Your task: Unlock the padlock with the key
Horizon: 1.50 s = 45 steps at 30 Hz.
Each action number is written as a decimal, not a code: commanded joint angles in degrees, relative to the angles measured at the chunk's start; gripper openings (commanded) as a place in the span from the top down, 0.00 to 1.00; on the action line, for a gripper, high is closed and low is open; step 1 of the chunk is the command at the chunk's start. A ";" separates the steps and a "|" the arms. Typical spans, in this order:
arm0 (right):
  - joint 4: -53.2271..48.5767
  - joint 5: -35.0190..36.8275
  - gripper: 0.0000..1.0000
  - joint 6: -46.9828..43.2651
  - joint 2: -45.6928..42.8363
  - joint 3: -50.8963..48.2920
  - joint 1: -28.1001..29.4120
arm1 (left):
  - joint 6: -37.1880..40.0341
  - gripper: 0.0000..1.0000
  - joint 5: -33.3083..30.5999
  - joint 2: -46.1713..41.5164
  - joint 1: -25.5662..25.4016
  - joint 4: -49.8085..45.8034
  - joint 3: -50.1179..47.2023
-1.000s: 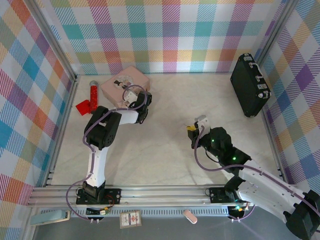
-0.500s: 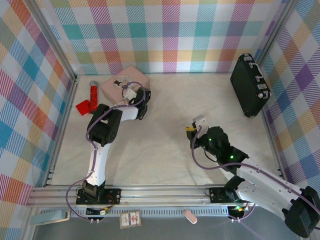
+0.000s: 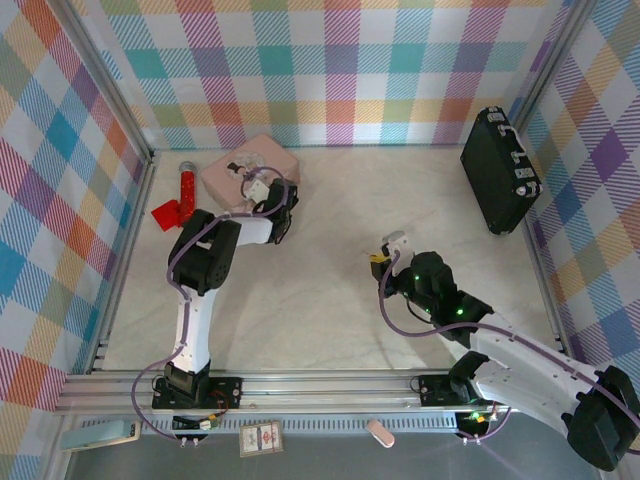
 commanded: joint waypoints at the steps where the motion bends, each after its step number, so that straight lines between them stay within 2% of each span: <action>1: 2.00 -0.02 1.00 -0.34 0.42 0.09 -0.17 | 4.83 1.00 2.20 -4.05 0.25 -5.49 -3.88; 9: 1.96 -0.22 1.00 0.20 1.99 0.72 -0.14 | 11.74 1.00 18.07 -15.56 -1.10 -5.34 -16.45; 11: 2.24 -0.28 1.00 0.06 2.19 0.57 -0.18 | 13.66 1.00 20.11 -18.80 -2.00 -6.57 -19.34; 15: 2.63 1.37 1.00 -0.55 3.16 0.40 -0.22 | 19.58 1.00 19.65 -25.55 -5.66 -14.84 -22.35; 22: 3.44 1.74 1.00 -0.73 3.74 -0.04 -0.15 | 23.49 1.00 21.21 -34.61 -10.11 -21.35 -26.69; 28: 4.45 2.45 1.00 -0.93 4.78 -0.43 -0.15 | 25.32 1.00 22.10 -35.34 -15.18 -23.99 -27.22; 33: 4.44 2.80 1.00 -1.08 5.41 -0.42 -0.17 | 27.12 1.00 23.59 -37.31 -17.26 -24.51 -28.71; 36: 4.63 2.72 1.00 -1.05 5.32 -0.49 -0.14 | 29.02 0.91 23.14 -40.78 -17.81 -24.15 -31.16; 40: 4.99 2.36 1.00 -0.97 5.50 -0.53 -0.14 | 30.07 0.59 20.26 -48.35 -17.82 -21.46 -37.23; 41: 4.99 2.32 1.00 -0.94 5.59 -0.51 -0.19 | 30.05 0.54 19.21 -50.67 -17.73 -21.06 -38.56; 45: 5.08 1.97 1.00 -0.91 5.68 -0.59 -0.14 | 31.91 0.42 16.76 -60.35 -17.73 -19.71 -43.84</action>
